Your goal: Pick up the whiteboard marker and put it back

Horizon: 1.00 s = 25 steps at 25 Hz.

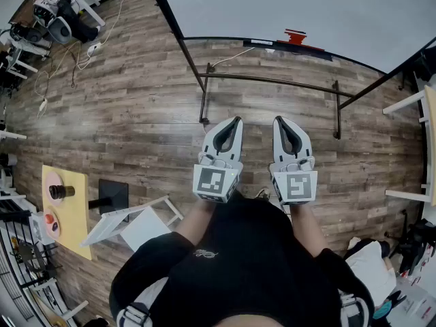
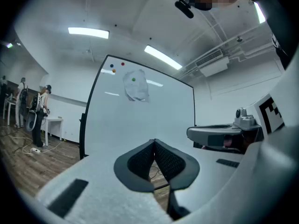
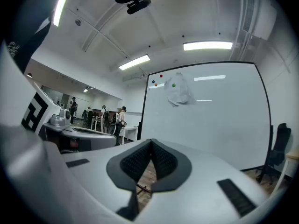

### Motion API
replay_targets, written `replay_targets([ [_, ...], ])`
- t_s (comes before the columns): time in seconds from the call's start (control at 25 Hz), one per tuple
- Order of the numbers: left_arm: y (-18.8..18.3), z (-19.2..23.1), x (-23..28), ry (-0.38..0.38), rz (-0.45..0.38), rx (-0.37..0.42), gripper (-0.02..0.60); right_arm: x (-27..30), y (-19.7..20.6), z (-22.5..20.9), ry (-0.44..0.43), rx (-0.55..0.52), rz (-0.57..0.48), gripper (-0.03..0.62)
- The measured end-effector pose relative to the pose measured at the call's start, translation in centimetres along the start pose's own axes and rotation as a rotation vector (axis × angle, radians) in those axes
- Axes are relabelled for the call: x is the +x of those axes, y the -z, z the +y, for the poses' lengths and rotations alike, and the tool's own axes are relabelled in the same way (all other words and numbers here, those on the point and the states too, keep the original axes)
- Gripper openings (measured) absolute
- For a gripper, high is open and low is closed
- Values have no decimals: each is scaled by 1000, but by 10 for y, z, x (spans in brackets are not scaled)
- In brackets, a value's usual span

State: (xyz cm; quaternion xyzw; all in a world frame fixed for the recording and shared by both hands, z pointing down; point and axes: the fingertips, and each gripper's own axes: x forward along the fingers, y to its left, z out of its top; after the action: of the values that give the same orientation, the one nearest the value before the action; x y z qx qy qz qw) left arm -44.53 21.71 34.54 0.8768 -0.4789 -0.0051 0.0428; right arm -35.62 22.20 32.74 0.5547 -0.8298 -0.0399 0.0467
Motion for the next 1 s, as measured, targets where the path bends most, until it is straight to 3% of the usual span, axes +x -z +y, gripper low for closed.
replay_targets([
  [0.2,5,35,-1,28,4,-2,6,30,5,22,22,10,14,2],
  [0.48,25,59,13,98,63,-25,6,47,30,21,132,41,85,3],
  [0.72,38,65,43,123,91,-48,6,67,44,-1,157,64,116,3],
  [1.0,44,87,98,146,142,-7,6,122,54,-31,157,113,103,3],
])
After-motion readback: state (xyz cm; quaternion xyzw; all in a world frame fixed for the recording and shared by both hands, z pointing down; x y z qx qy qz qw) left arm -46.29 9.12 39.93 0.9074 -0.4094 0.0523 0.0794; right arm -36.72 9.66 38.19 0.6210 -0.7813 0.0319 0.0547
